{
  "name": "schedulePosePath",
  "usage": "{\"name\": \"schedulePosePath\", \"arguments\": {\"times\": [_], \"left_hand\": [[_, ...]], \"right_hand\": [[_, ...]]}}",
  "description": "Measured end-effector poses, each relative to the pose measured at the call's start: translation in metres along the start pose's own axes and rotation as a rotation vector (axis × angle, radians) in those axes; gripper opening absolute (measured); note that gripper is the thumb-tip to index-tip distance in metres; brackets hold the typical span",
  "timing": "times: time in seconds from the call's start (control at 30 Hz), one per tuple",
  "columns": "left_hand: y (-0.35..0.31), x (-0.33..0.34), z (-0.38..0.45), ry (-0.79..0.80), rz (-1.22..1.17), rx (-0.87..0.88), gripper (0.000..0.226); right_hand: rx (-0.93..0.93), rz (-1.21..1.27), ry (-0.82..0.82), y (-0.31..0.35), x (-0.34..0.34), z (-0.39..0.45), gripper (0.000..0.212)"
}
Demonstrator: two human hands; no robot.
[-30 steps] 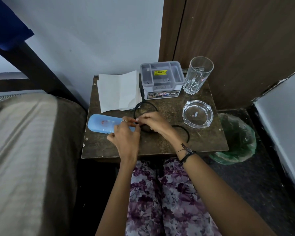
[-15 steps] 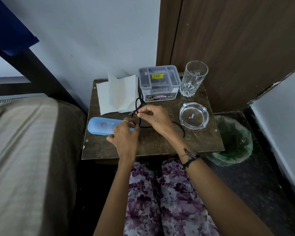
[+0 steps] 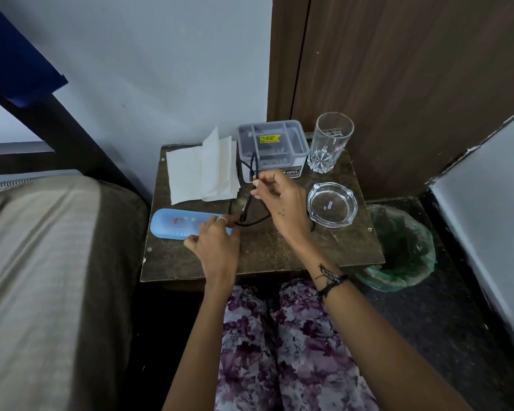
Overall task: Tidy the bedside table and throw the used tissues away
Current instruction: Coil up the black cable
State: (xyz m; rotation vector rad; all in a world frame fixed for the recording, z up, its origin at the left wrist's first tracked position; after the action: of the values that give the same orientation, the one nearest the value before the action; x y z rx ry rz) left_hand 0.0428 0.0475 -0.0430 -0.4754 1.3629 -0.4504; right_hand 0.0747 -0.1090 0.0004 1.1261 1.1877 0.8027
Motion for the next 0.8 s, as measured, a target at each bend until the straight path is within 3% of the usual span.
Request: {"name": "schedulePosePath", "arguments": {"times": [0.1, 0.2, 0.3, 0.4, 0.5, 0.63, 0.73, 0.8], "left_hand": [[0.0, 0.006, 0.001, 0.045, -0.019, -0.001, 0.025], [0.005, 0.001, 0.003, -0.013, -0.136, -0.074, 0.026], [0.0, -0.017, 0.005, -0.184, -0.447, -0.058, 0.034], [-0.012, -0.033, 0.008, -0.227, -0.728, -0.024, 0.043], [-0.028, -0.033, 0.018, -0.084, -0.869, 0.013, 0.033], [-0.046, -0.013, 0.027, 0.189, -0.731, 0.105, 0.018], [-0.054, -0.006, 0.026, 0.262, -0.786, 0.096, 0.015], [-0.06, -0.008, 0.026, 0.29, -0.83, 0.088, 0.018]], "right_hand": [[-0.03, 0.132, -0.038, 0.006, -0.012, -0.002, 0.009], [-0.041, 0.184, -0.054, 0.006, -0.016, -0.006, 0.005], [0.028, 0.243, -0.044, 0.0, -0.018, -0.007, 0.005], [0.094, 0.302, -0.036, 0.0, -0.021, -0.004, 0.006], [0.133, 0.332, -0.014, 0.002, -0.021, -0.003, 0.007], [0.174, 0.343, -0.023, 0.002, -0.021, -0.002, 0.005], [0.219, 0.325, -0.074, 0.0, -0.025, 0.0, 0.008], [0.134, 0.197, -0.143, 0.007, -0.032, 0.003, 0.015]]}}
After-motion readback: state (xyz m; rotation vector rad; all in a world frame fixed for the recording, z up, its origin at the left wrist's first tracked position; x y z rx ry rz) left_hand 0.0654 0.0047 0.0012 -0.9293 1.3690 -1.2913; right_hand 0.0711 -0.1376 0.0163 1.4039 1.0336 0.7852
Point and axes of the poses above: each hand's wrist, its own z-axis towards the middle knuckle, its own x-axis out of the palm, y = z × x, the point moved 9 cm from there along z, towards the middle knuckle, and after that the axes turned 14 degrees about x, right-handed, at the moved point
